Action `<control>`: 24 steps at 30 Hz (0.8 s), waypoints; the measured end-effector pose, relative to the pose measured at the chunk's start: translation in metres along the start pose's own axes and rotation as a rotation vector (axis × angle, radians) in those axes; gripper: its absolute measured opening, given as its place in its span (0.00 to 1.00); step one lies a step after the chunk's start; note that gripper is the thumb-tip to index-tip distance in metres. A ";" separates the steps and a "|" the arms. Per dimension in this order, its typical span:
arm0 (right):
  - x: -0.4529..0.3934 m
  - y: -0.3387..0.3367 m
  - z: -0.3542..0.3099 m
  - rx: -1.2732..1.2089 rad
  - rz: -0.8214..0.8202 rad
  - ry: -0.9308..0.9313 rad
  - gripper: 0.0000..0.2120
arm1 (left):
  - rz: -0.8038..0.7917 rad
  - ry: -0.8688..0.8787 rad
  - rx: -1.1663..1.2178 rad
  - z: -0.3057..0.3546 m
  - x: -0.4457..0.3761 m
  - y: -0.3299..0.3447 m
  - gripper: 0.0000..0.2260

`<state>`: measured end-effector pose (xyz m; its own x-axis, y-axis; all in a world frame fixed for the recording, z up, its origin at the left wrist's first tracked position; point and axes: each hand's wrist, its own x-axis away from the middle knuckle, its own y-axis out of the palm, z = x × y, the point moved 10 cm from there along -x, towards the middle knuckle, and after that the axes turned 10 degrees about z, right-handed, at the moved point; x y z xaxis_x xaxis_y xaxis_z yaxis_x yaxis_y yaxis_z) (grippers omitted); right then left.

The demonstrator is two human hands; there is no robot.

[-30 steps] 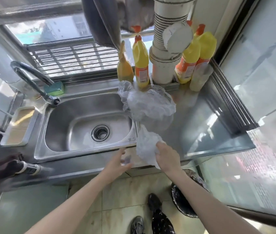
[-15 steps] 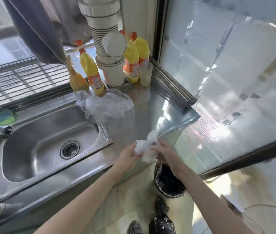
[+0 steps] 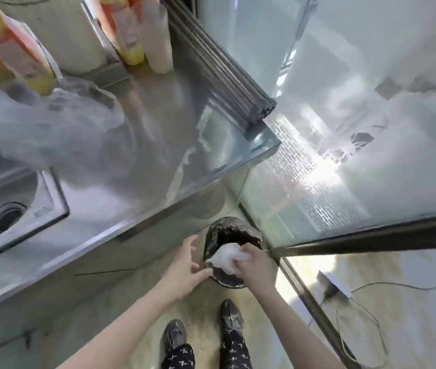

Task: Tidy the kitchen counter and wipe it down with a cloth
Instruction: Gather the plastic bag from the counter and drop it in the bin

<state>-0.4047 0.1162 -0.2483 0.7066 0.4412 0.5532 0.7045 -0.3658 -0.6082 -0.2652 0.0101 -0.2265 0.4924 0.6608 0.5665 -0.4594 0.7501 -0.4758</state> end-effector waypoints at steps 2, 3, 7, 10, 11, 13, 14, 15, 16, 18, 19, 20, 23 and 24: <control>-0.042 0.009 0.057 0.084 0.116 0.061 0.13 | 0.003 -0.046 -0.076 -0.040 -0.024 0.020 0.26; -0.060 0.019 0.081 0.098 0.138 0.089 0.14 | 0.002 -0.054 -0.099 -0.057 -0.034 0.029 0.22; -0.112 0.083 0.131 0.179 -0.074 0.034 0.25 | 0.042 -0.074 -0.113 -0.110 -0.067 0.040 0.12; -0.128 0.099 0.139 0.078 -0.114 0.083 0.34 | 0.054 -0.073 -0.133 -0.119 -0.073 0.029 0.11; -0.130 0.094 0.137 0.073 -0.079 0.093 0.32 | 0.063 -0.077 -0.144 -0.117 -0.068 0.022 0.10; -0.126 0.069 0.110 0.078 0.000 0.055 0.25 | 0.040 -0.096 -0.135 -0.102 -0.050 0.007 0.10; -0.119 0.052 0.085 0.049 0.043 0.003 0.21 | 0.010 -0.094 -0.120 -0.088 -0.037 0.000 0.11; -0.109 0.032 0.052 -0.006 0.092 -0.071 0.16 | -0.014 -0.077 -0.100 -0.070 -0.023 -0.012 0.12; -0.095 0.009 0.014 -0.062 0.149 -0.148 0.13 | -0.027 -0.049 -0.075 -0.048 -0.008 -0.029 0.11; -0.062 -0.035 -0.074 -0.158 0.244 -0.340 0.09 | -0.010 0.029 -0.018 -0.003 0.014 -0.075 0.11; -0.043 -0.051 -0.119 -0.184 0.268 -0.446 0.09 | 0.014 0.070 -0.008 0.016 0.022 -0.102 0.10; -0.026 -0.060 -0.163 -0.186 0.263 -0.549 0.09 | 0.049 0.105 -0.006 0.033 0.027 -0.130 0.08; 0.007 -0.035 -0.278 -0.072 0.050 -0.760 0.08 | 0.253 0.157 0.042 0.063 0.029 -0.223 0.08; 0.012 -0.018 -0.310 -0.013 -0.020 -0.812 0.09 | 0.330 0.157 0.066 0.065 0.027 -0.253 0.08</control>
<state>-0.3884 -0.1261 -0.0538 0.4289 0.9030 -0.0244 0.7207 -0.3583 -0.5934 -0.1841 -0.1632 -0.0470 0.4146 0.8668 0.2771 -0.6566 0.4958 -0.5684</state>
